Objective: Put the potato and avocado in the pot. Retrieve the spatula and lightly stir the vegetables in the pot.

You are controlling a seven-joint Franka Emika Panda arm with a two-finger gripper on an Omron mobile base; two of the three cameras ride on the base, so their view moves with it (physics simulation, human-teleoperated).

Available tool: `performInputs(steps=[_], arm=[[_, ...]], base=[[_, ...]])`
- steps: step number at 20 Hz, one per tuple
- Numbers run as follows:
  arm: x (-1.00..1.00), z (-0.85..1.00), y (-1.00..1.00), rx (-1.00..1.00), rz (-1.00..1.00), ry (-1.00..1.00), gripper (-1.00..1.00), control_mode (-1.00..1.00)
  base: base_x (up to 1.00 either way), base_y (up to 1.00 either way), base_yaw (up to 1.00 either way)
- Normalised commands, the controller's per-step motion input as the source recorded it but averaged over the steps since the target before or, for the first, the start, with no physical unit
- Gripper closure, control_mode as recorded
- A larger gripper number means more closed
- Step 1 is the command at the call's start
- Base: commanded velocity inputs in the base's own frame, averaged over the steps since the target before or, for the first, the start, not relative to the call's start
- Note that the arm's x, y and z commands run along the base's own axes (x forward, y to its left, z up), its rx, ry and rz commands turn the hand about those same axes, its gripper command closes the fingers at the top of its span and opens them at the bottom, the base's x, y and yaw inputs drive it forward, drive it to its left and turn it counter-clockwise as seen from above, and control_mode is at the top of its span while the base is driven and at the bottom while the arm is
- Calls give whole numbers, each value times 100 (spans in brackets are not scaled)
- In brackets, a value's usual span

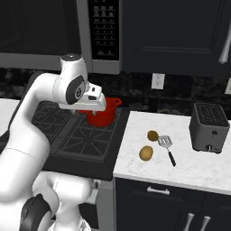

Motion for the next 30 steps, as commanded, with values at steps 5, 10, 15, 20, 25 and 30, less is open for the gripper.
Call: performInputs(steps=[5,10,15,20,25,30], arm=[[-33,-42,-100,2,-4,0,-100,-100],[25,-47,-92,4,-4,1,-100,-100],[70,-59,-100,0,-13,8,-100,-100],[16,-37,-51,1,-6,10,-100,-100],[1,-21,-13,1,0,9,-100,-100],[14,-35,-8,0,-1,4,-100,-100]], base=[[0,0,0],[0,0,0],[0,0,0],[0,0,0],[0,0,0],[0,0,0]])
